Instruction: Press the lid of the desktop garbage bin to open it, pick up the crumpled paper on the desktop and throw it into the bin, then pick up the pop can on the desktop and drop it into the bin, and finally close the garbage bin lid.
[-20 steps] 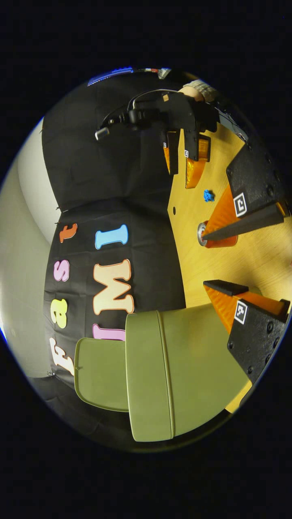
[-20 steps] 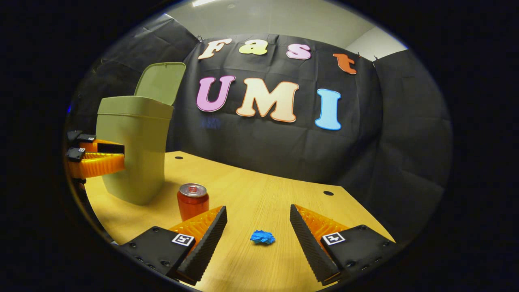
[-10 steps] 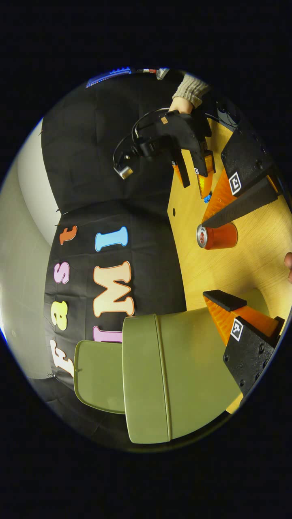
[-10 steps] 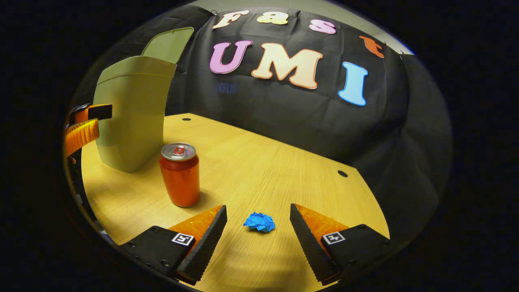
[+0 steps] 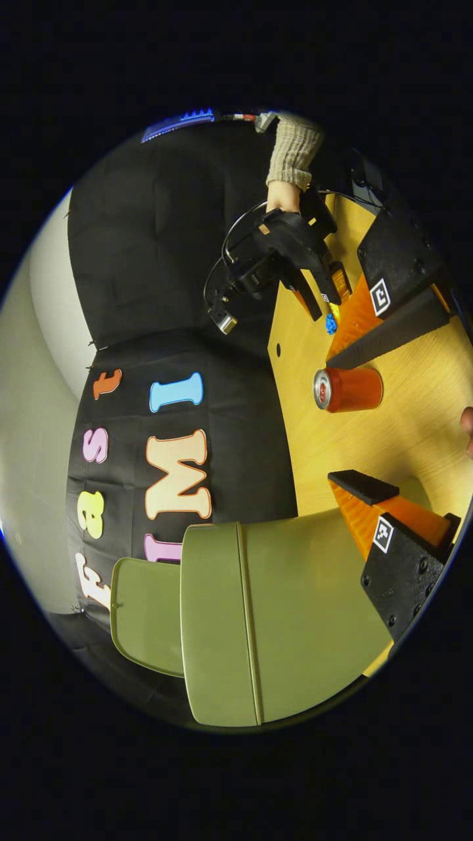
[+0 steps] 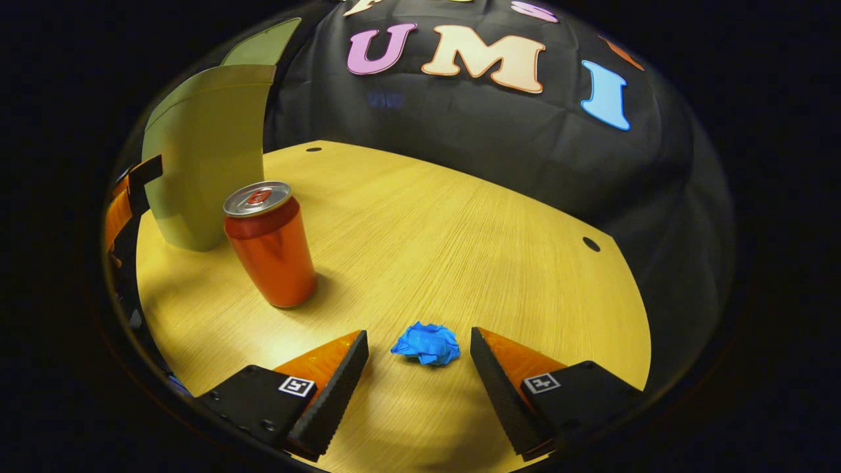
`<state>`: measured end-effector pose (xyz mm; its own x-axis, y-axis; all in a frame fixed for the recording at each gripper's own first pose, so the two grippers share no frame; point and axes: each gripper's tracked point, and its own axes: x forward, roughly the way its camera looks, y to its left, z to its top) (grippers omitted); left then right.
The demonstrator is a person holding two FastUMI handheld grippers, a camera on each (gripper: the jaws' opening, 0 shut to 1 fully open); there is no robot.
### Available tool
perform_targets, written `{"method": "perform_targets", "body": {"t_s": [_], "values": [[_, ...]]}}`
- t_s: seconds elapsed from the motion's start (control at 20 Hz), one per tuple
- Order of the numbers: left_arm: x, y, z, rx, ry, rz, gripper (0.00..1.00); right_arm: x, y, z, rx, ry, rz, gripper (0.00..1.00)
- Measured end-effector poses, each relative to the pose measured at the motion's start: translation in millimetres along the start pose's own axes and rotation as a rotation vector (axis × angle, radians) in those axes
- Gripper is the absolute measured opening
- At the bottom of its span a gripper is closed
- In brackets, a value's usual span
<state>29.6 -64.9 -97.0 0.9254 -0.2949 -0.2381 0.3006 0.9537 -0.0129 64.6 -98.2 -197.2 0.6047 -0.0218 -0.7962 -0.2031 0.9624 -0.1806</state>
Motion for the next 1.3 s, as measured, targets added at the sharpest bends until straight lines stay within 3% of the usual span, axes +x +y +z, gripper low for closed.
{"method": "perform_targets", "body": {"t_s": [0.2,0.4,0.6,0.65,0.95,1.3], "values": [[1.0,-1.3,2.9,-0.002,-0.017,-0.008,0.94,5.7,-0.2,-3.7,-0.014,0.046,0.013,0.99],[2.2,0.1,0.5,-0.010,-0.010,-0.007,0.94,13.8,0.7,-2.2,0.000,0.080,0.028,0.89],[3.4,-2.3,-3.7,-0.018,0.003,-0.018,0.94,20.8,3.4,-3.8,0.011,0.097,0.040,0.52],[3.4,-2.4,-3.9,-0.020,0.005,-0.020,0.94,19.7,2.8,-4.2,0.012,0.096,0.038,0.38],[3.5,-3.6,-5.3,-0.021,0.008,-0.025,0.94,11.9,-5.1,-1.8,0.013,0.098,0.022,0.36],[3.5,-18.9,-9.5,-0.048,0.023,-0.079,0.94,-28.0,-12.6,48.7,-0.009,0.002,-0.002,0.36]]}}
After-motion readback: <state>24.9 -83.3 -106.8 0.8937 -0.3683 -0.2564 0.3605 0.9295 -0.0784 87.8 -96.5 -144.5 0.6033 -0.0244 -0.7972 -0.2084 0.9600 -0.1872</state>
